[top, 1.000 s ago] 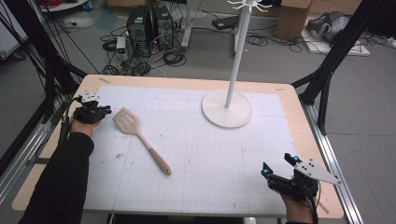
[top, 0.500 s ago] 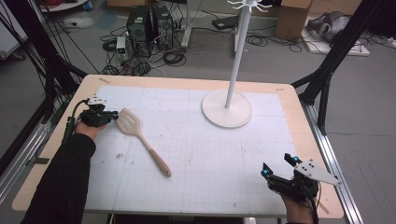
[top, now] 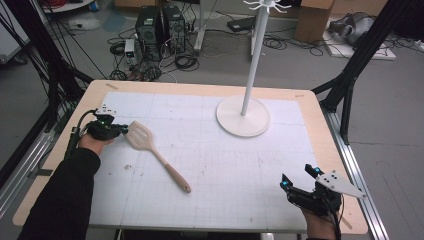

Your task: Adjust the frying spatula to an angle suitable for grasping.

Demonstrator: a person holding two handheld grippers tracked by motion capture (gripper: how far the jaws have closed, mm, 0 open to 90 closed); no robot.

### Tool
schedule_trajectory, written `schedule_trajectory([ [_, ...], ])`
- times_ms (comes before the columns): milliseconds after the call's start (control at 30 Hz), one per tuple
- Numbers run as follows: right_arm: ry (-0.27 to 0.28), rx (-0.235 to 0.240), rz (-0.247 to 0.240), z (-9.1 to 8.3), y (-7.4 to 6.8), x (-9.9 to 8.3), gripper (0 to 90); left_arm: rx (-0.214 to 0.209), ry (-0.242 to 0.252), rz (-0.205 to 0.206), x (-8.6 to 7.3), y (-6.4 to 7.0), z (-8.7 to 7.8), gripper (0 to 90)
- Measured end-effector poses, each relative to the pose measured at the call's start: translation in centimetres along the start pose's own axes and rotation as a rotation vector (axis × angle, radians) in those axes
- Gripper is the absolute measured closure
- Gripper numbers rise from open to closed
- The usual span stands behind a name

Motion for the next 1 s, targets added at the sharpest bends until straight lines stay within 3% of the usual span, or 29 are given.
schedule_trajectory([
  [167,0.001,0.001,-0.006,0.0,0.0,0.1,15.1,-0.029,-0.032,0.005,-0.2,1.0,-0.6,89.7],
  [367,0.001,0.002,-0.004,0.1,0.0,0.1,15.1,-0.057,-0.066,0.045,-0.3,2.5,-1.2,89.7],
  [500,0.0,0.003,-0.001,0.1,-0.1,0.1,15.2,-0.054,-0.034,0.024,-1.0,3.2,-1.9,89.7],
  [600,-0.002,0.01,-0.002,0.4,-0.2,0.0,15.2,-0.046,-0.022,0.031,-1.5,3.7,-2.7,89.7],
  [867,-0.017,0.042,-0.003,1.4,-1.0,-0.1,15.2,-0.047,-0.017,0.038,-2.4,5.3,-4.6,89.7],
  [1000,-0.025,0.059,-0.01,2.0,-1.2,-0.2,15.2,-0.049,-0.031,0.068,-2.3,6.3,-5.3,89.7],
])
Point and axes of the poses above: each handheld gripper's, and its own axes: z roughly forward along the jaws, x roughly out of its top, y roughly to its right, the point moved 5 cm from there along z, roughly forward along the jaws, and after that the axes turned 13 degrees about y, right-handed, at the moved point
